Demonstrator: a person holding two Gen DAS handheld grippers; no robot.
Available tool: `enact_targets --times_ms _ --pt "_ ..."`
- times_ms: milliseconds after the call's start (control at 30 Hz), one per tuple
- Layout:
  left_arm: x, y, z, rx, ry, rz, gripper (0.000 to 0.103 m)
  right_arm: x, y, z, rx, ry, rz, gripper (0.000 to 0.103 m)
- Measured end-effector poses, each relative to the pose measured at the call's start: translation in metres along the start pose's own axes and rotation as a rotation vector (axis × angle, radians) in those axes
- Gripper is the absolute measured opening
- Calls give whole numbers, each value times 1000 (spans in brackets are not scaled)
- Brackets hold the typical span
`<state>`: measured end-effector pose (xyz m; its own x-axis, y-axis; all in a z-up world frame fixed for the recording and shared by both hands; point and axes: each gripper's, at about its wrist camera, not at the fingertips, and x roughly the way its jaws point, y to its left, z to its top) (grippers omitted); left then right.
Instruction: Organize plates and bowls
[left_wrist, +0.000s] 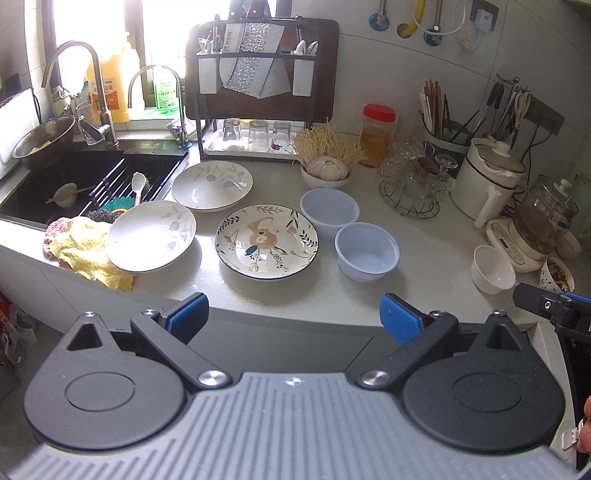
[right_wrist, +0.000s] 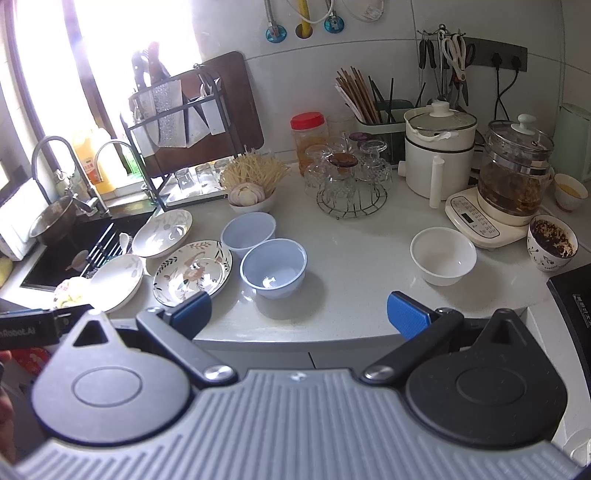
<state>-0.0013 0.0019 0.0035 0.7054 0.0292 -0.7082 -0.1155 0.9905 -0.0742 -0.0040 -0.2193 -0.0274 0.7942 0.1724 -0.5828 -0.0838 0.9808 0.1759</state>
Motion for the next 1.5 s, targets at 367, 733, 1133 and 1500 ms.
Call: enact_targets --times_ms 367,733,1133,1500 --pt "1 7 0 -9 2 6 101 -1 6 -1 -20 -5 34 103" --pt "3 11 1 -5 2 -6 101 -1 4 0 -6 -7 13 103" --pt "12 6 6 29 15 -28 101 0 8 -2 -24 5 -7 103" --pt "19 8 5 36 26 -37 101 5 12 -1 -21 13 -12 103"
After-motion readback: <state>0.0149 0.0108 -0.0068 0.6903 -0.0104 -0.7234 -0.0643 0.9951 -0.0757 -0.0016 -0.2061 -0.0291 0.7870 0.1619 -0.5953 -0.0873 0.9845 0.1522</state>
